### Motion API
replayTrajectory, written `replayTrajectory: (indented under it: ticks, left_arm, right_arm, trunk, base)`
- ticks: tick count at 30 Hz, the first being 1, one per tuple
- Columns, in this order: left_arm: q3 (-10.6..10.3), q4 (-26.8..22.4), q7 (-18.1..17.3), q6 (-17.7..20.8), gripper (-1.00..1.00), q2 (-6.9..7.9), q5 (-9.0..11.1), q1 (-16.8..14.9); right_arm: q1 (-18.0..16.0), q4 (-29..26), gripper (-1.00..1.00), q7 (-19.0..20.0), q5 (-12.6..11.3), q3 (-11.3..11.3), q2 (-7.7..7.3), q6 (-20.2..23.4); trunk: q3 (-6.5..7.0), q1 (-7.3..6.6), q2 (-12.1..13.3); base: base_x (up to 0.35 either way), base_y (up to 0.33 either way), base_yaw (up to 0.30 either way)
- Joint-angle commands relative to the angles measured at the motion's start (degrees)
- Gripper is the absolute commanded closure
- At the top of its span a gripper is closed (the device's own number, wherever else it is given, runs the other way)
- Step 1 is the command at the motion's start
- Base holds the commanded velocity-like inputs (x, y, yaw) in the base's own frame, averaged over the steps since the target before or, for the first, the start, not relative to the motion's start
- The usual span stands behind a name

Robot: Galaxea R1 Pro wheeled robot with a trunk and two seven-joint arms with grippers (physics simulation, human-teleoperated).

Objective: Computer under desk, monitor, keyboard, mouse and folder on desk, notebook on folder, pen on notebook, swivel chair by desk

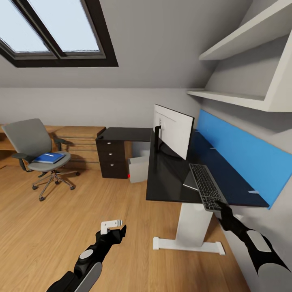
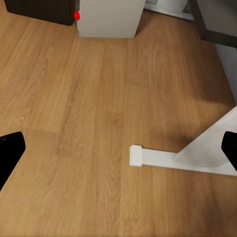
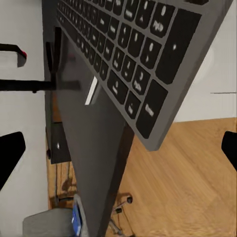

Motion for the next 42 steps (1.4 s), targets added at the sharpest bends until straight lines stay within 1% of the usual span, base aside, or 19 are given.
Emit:
replayTrajectory:
  ticks: [1,5,10,14,16,19,20,23,27,30,40,42]
  left_arm:
    - [-0.18,-0.1,0.49,0.09,-1.0,0.06,0.41,-0.07]
    - [-0.18,-0.1,0.54,0.09,-1.0,0.06,0.39,-0.07]
    - [-0.18,-0.1,0.58,0.09,-1.0,0.06,0.39,-0.07]
    - [-0.18,-0.1,0.58,0.09,-1.0,0.06,0.39,-0.07]
    - [0.27,-0.75,0.74,0.33,-1.0,-0.59,0.24,-0.07]
    - [0.23,-1.46,0.76,0.32,-1.0,-1.56,0.21,-0.07]
    - [0.2,-1.45,0.78,0.31,-1.0,-1.64,0.2,-0.07]
    - [0.16,-1.41,0.8,0.29,-1.0,-1.72,0.17,-0.07]
    - [0.16,-1.28,0.83,0.34,-1.0,-2.47,0.22,-0.07]
    - [0.17,-1.26,0.84,0.35,-1.0,-2.69,0.23,-0.07]
    - [0.17,-1.24,0.85,0.36,-1.0,-2.83,0.21,-0.07]
    - [0.17,-1.23,0.85,0.36,-1.0,-2.83,0.21,-0.07]
  right_arm:
    - [-0.06,0.02,-1.0,0.2,-0.47,-0.31,0.0,0.66]
    - [-0.06,0.03,-1.0,0.42,-2.41,-0.33,-0.24,1.18]
    - [-0.04,0.01,-1.0,0.52,-3.07,-0.34,-1.12,1.3]
    - [-0.06,-0.03,-1.0,0.53,-3.18,-0.34,-1.43,1.18]
    - [-0.3,-0.62,-1.0,1.19,-3.56,-0.83,-0.77,1.2]
    - [-0.26,-0.56,-1.0,2.15,-3.53,-0.84,0.2,1.18]
    - [-0.24,-0.51,-1.0,2.4,-3.52,-0.84,0.4,1.16]
    - [-0.2,-0.42,-1.0,1.91,-3.52,-0.85,0.26,1.13]
    - [-0.15,-0.3,-1.0,1.37,-3.57,-0.88,-0.04,1.06]
    - [-0.14,-0.26,-1.0,1.22,-3.58,-0.92,-0.22,1.04]
    - [-0.13,-0.19,-1.0,1.11,-3.59,-0.94,-0.39,1.0]
    - [-0.13,-0.17,-1.0,1.11,-3.61,-0.95,-0.42,1.0]
  trunk:
    - [-0.25,0.23,-0.45]
    - [-0.96,1.1,-2.06]
    - [-1.86,2.2,-4.06]
    - [-2.58,3.08,-5.67]
    - [-2.75,3.29,-6.05]
    - [-3.29,3.95,-7.26]
    - [-3.47,4.17,-7.66]
    - [-4.01,4.83,-8.86]
    - [-4.73,5.71,-10.47]
    - [-5.27,6.37,-11.67]
    - [-7.06,8.56,-15.68]
    - [-7.06,8.56,-15.68]
  base:
    - [0.0,0.0,0.0]
    - [0.0,0.0,0.0]
    - [0.0,0.0,0.0]
    - [0.0,0.0,0.0]
    - [0.0,0.0,0.0]
    - [0.0,0.0,0.0]
    - [0.0,0.0,0.0]
    - [0.0,0.0,0.0]
    - [0.0,0.0,0.0]
    - [0.0,0.0,0.0]
    - [0.0,0.0,0.0]
    - [0.0,0.0,0.0]
